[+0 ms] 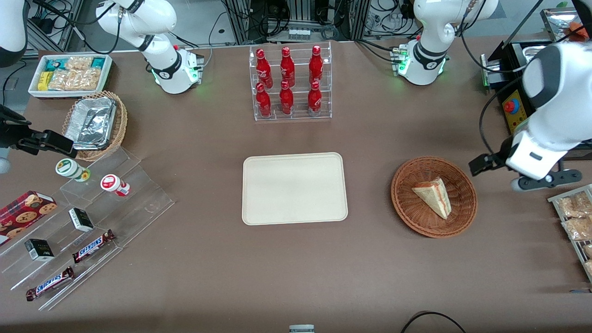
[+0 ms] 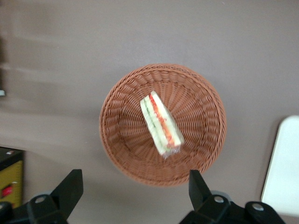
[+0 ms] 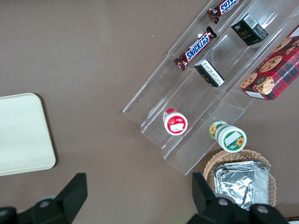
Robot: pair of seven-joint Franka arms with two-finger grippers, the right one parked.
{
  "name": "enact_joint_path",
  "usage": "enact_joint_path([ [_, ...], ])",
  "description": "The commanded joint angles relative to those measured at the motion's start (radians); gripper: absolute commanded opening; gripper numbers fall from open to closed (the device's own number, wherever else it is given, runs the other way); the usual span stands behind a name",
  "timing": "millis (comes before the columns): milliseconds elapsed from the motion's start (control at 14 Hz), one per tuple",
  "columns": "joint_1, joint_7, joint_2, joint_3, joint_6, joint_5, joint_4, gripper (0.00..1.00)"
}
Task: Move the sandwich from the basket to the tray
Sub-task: 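Move the left gripper over the wicker basket toward the wrapped sandwich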
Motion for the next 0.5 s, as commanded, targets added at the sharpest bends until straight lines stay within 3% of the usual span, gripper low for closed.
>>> enact_joint_path([
  [0, -0.004, -0.154, -0.035, -0.002, 0.158, -0.009, -0.147, 1.0],
  [429, -0.013, -0.329, -0.014, -0.018, 0.449, -0.009, -0.35, 1.0],
])
